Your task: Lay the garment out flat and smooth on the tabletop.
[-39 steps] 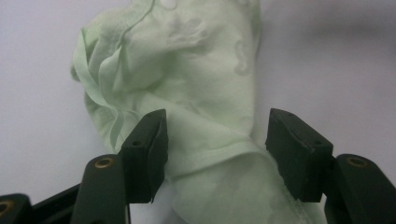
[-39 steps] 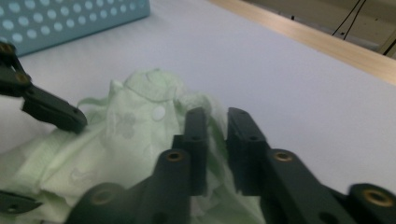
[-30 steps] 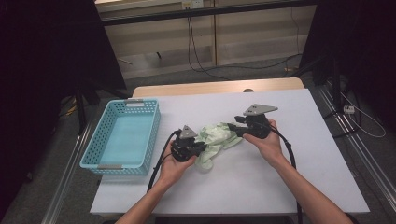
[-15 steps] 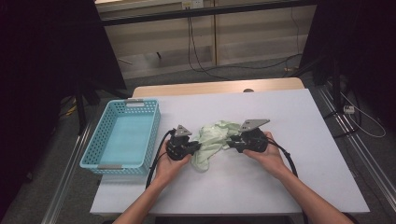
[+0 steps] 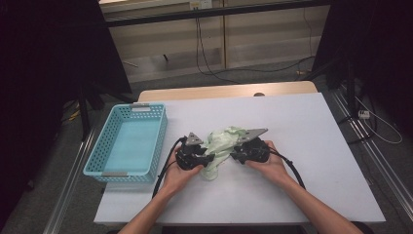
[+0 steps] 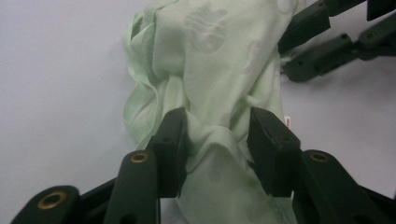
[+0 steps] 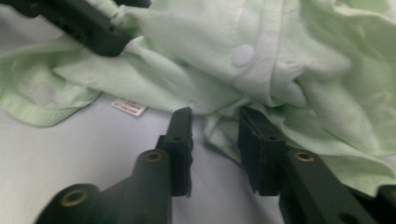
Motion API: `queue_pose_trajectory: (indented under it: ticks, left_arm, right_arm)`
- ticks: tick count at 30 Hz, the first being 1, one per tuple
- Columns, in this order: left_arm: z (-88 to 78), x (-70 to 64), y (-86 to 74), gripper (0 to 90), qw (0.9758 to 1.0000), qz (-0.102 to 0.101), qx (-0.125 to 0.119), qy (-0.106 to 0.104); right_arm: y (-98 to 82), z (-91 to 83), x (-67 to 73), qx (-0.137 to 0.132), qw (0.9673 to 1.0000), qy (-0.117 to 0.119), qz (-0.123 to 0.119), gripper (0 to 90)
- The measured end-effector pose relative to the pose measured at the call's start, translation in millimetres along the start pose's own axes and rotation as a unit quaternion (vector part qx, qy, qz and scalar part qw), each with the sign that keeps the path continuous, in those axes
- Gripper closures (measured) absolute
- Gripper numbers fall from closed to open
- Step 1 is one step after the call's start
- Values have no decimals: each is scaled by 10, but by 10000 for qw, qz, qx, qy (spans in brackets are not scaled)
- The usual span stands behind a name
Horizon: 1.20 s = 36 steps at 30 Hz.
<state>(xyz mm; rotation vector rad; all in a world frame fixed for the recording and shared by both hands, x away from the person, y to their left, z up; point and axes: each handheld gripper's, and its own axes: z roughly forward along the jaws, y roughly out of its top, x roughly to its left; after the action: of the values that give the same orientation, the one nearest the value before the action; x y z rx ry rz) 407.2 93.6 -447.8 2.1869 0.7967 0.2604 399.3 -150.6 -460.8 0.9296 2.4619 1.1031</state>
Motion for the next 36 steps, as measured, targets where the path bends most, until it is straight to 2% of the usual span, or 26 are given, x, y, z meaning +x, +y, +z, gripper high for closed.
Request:
queue_pose_trajectory:
  ticks: [2,4,8,9,10,13,15,20,22,25,29,32,36]
  left_arm:
    - [4,0,-1,555,10000,-14,11,9]
    - [1,9,-2,587,10000,-30,28,-2]
    - [-26,56,-3,810,9998,-71,-69,-145]
    - [-42,76,2,834,9998,-59,-85,-164]
    - [-54,83,6,846,9996,-161,-142,-201]
    - [-110,108,24,856,9990,-244,-262,-249]
    - [-138,121,35,857,9983,-351,-384,-244]
    - [-206,218,41,857,9965,-612,-513,-242]
    - [-221,253,26,857,9956,-719,-519,-297]
    - [-203,240,27,854,9955,-737,-509,-312]
    - [-157,192,26,846,9966,-655,-393,-308]
    - [-171,177,29,849,9968,-613,-372,-343]
    - [-210,181,22,833,9964,-679,-416,-303]
  right_arm:
    - [0,0,-10,-2,9999,-114,59,835]
    - [-7,-6,-19,-8,9998,-180,124,874]
    - [7,-81,-32,-88,9998,-76,184,887]
    - [16,-110,-38,-124,9997,-78,190,887]
    - [30,-154,-49,-187,9996,-79,191,887]
    - [58,-302,-88,-384,9989,-80,247,888]
    - [66,-386,-114,-504,9983,-108,267,888]
    - [125,-597,-201,-789,9959,-208,387,889]
    - [152,-691,-244,-931,9944,-237,445,889]
    - [172,-784,-268,-1055,9930,-262,466,890]
    - [184,-814,-249,-1063,9932,-221,409,890]
    - [143,-799,-182,-888,9955,-145,285,890]
    - [51,-831,-90,-768,9968,-23,213,890]
